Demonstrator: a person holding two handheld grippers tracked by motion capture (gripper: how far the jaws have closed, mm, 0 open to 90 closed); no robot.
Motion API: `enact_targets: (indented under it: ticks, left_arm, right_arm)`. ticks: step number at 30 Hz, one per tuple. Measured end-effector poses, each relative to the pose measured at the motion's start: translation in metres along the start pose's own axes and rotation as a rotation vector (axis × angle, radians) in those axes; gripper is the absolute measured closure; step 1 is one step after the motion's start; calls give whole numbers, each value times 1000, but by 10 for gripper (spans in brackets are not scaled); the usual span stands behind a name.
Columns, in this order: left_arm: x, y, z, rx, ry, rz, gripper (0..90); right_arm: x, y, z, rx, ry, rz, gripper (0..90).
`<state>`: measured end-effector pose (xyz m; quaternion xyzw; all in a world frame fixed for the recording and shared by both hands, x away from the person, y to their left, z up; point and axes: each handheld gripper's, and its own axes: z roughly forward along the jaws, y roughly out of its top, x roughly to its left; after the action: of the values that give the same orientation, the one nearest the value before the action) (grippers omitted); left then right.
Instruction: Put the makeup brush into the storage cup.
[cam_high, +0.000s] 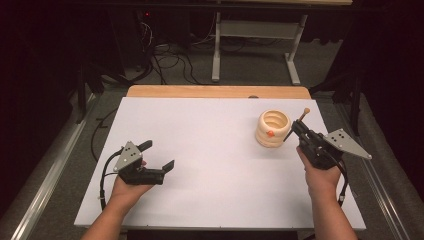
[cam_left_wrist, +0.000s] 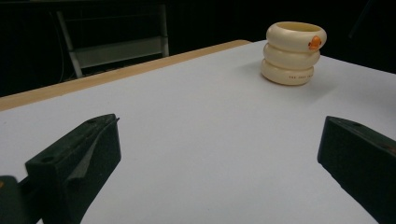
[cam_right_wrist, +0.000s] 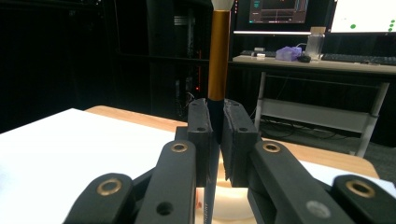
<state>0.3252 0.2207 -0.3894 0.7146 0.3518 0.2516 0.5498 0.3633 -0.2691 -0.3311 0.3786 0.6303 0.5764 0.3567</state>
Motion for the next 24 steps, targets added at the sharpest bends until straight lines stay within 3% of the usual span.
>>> enact_targets:
  ticks: [8,24]
  left_arm:
    - [-1,0,0,0,-5,6,3]
    - [-1,0,-1,-6,-13,12,3]
  right_arm:
    - [-1,12,9,27,-5,-32,853]
    - [3,34,29,14,-14,-45,853]
